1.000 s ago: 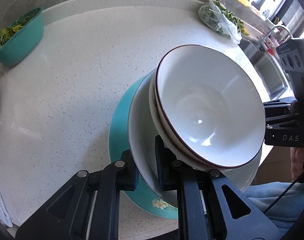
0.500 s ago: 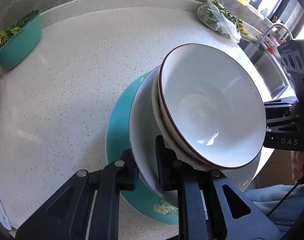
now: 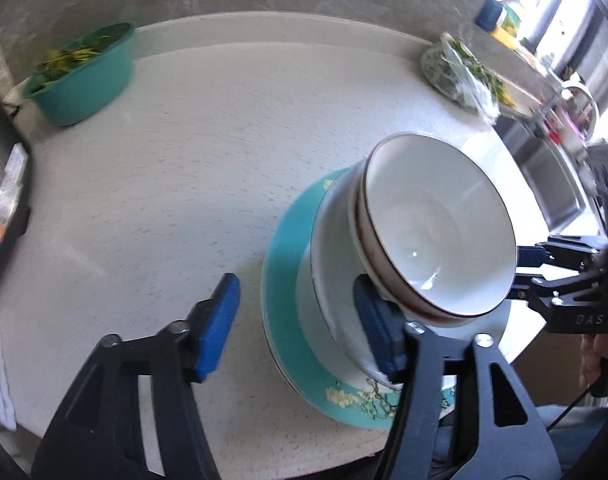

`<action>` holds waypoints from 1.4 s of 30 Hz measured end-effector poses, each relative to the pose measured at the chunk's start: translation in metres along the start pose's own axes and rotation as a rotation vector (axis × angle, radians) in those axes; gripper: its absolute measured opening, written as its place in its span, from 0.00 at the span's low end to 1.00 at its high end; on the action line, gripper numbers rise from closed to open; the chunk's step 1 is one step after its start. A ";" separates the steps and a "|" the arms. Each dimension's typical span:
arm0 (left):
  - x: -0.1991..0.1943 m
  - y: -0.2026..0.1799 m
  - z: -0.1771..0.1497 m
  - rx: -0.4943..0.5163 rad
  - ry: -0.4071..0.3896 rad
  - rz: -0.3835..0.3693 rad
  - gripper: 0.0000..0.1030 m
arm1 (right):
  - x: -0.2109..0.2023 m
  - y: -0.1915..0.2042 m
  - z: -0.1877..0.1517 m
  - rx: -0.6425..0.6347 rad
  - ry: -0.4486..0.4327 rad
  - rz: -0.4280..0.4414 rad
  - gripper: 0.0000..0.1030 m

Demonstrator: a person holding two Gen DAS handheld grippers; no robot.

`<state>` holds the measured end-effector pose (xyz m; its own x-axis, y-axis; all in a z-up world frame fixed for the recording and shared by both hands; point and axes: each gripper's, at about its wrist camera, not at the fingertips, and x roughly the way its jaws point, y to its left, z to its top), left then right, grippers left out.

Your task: Organize plates and bowls

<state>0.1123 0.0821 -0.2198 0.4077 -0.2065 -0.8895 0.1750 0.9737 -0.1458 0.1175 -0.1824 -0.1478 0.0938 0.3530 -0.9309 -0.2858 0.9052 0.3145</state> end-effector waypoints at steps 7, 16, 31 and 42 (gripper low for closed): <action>-0.067 -0.015 -0.008 -0.067 -0.169 0.045 1.00 | -0.038 -0.004 -0.009 -0.030 -0.097 0.016 0.82; -0.122 -0.063 -0.031 -0.095 -0.266 0.196 1.00 | -0.097 0.005 -0.030 -0.099 -0.247 -0.008 1.00; -0.151 -0.092 -0.032 -0.181 -0.182 0.304 1.00 | -0.137 0.034 -0.042 -0.025 -0.356 -0.173 1.00; -0.174 -0.072 -0.005 -0.114 -0.209 0.291 1.00 | -0.145 0.066 -0.044 0.034 -0.380 -0.244 1.00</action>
<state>0.0238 0.0487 -0.0565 0.6018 0.0763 -0.7950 -0.0709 0.9966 0.0419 0.0427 -0.1842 -0.0005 0.5001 0.1842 -0.8461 -0.1806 0.9778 0.1061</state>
